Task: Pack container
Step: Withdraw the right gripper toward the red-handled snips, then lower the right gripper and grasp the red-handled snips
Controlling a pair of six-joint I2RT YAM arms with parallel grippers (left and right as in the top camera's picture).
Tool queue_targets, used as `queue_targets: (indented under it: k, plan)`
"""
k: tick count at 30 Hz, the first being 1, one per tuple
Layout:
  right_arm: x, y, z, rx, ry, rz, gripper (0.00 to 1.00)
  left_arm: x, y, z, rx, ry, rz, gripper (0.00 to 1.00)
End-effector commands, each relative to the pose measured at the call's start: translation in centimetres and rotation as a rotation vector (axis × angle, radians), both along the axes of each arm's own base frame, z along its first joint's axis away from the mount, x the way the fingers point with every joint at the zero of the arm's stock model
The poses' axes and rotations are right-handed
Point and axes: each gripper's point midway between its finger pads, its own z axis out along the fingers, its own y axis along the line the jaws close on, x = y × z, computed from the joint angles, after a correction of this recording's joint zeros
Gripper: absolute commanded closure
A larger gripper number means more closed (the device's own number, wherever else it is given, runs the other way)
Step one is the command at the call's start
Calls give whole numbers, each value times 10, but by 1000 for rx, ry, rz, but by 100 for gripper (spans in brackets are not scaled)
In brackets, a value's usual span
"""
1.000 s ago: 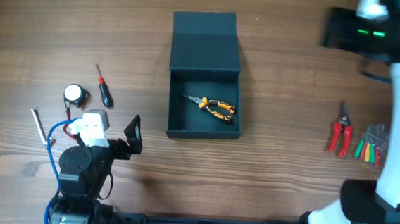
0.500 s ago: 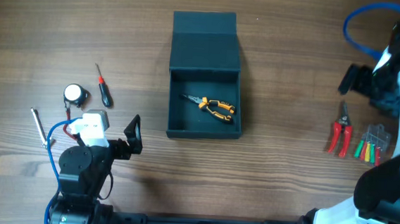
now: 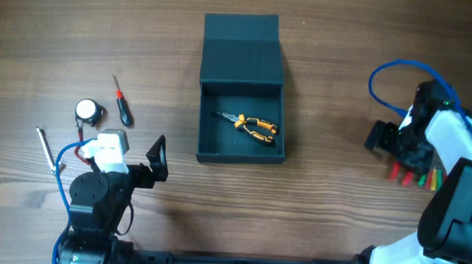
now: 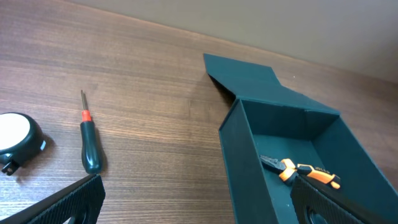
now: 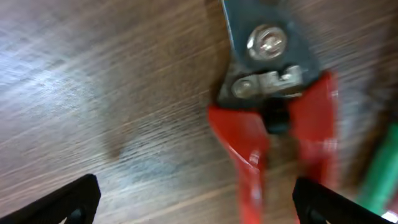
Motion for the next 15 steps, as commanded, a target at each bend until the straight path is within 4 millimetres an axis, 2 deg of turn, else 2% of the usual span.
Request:
queue_targets:
  k: [1, 12, 15]
  plan:
    - [-6, 7, -15, 28, -5, 16, 0, 1, 2, 10, -11, -19, 14, 0]
    - [10, 11, -17, 41, -77, 35, 1, 0, 2, 5, -10, 1, 15, 0]
    - [11, 11, -16, 40, -79, 35, 10, -1, 2, 4, -10, 6, 15, 0]
